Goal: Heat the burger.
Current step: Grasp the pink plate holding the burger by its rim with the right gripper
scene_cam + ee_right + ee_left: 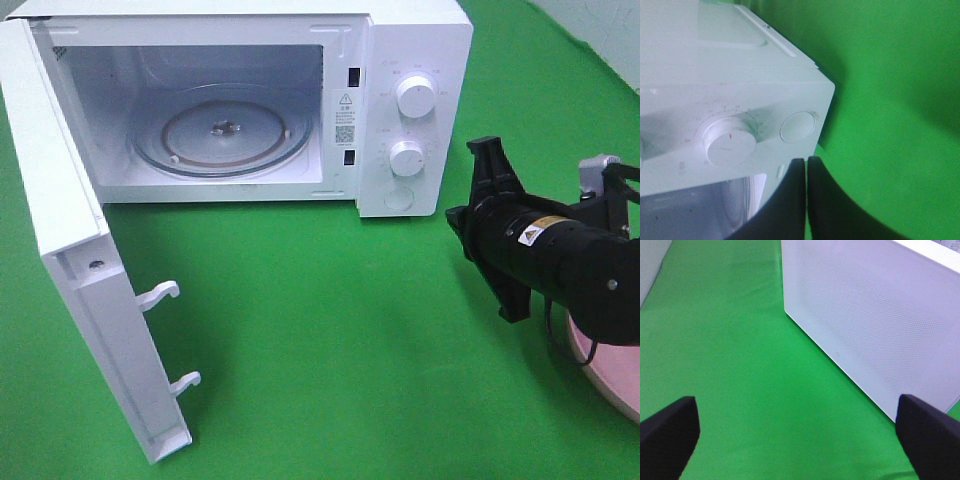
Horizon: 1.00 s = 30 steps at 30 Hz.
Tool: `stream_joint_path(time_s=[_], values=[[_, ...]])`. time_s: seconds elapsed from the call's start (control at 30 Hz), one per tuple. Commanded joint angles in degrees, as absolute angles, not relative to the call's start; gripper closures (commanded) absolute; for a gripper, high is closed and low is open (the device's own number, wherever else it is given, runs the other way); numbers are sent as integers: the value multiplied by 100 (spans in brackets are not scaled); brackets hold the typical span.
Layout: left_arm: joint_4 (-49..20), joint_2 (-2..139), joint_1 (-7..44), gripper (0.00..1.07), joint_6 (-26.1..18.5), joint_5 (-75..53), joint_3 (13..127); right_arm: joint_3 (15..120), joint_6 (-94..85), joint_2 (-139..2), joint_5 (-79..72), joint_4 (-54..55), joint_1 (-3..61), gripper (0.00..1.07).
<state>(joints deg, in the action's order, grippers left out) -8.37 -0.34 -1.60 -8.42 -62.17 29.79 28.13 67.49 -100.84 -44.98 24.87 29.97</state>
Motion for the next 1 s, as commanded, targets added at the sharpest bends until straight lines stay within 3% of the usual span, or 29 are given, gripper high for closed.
stream_joint_path(time_s=[0.03, 0.27, 0.63, 0.7, 1.0], values=[[-842, -126, -160, 7, -825, -6148, 2962, 2813, 5747, -9683, -3953, 2412, 2962, 107], [-842, -126, -160, 7, -825, -6148, 2962, 2813, 4538, -9299, -3312, 2298, 2962, 107], [-842, -126, -160, 7, -825, -6148, 2962, 2934, 3209, -8571, -1501, 871, 2962, 106], [-842, -126, -160, 7, -825, -6148, 2962, 3226, 2945, -8451, -487, 258, 2962, 105], [-842, -126, -160, 7, -825, -6148, 2962, 3736, 2028, -8400, 882, -172, 2962, 104]])
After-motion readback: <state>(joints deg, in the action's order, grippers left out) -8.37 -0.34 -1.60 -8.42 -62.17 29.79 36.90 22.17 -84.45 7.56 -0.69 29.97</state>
